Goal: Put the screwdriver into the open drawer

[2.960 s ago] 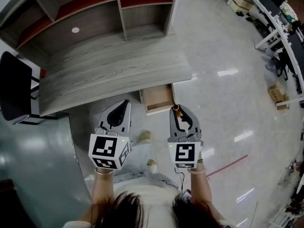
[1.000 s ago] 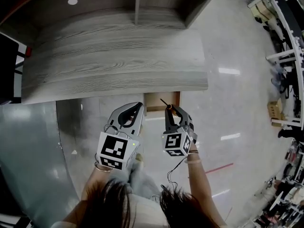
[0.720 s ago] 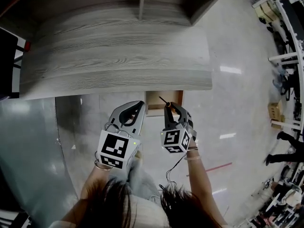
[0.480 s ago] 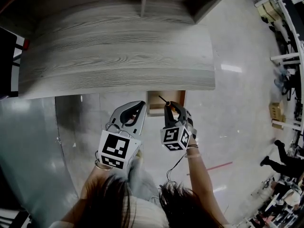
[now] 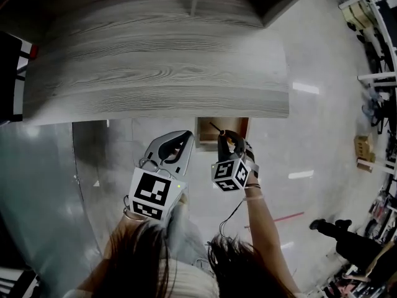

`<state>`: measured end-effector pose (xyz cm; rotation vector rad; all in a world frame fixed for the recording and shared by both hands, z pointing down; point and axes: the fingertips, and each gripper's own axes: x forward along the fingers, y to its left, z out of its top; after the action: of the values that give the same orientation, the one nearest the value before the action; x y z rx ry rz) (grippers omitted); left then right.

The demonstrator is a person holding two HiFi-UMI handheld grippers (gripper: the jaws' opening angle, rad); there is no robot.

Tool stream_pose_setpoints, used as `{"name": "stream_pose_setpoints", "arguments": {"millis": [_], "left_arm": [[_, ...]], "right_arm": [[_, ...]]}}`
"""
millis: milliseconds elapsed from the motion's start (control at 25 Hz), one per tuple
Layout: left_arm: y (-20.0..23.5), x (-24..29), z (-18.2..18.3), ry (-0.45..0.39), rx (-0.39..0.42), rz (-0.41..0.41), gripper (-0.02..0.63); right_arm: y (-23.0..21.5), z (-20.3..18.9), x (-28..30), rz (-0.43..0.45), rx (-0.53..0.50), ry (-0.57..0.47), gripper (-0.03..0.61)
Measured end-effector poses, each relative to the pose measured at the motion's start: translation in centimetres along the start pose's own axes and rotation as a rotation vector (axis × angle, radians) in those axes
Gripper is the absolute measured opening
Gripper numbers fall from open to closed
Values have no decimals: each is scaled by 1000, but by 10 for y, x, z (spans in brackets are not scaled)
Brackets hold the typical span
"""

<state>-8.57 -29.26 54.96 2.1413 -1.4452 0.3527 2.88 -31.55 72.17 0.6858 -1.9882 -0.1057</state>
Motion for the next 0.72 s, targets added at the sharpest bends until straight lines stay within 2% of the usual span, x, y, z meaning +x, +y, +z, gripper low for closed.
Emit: {"name": "stream_pose_setpoints", "arguments": {"millis": [720], "left_arm": [[11, 2, -30, 36, -19, 53, 15]], "right_arm": [[12, -26, 39, 52, -67, 86, 84]]}}
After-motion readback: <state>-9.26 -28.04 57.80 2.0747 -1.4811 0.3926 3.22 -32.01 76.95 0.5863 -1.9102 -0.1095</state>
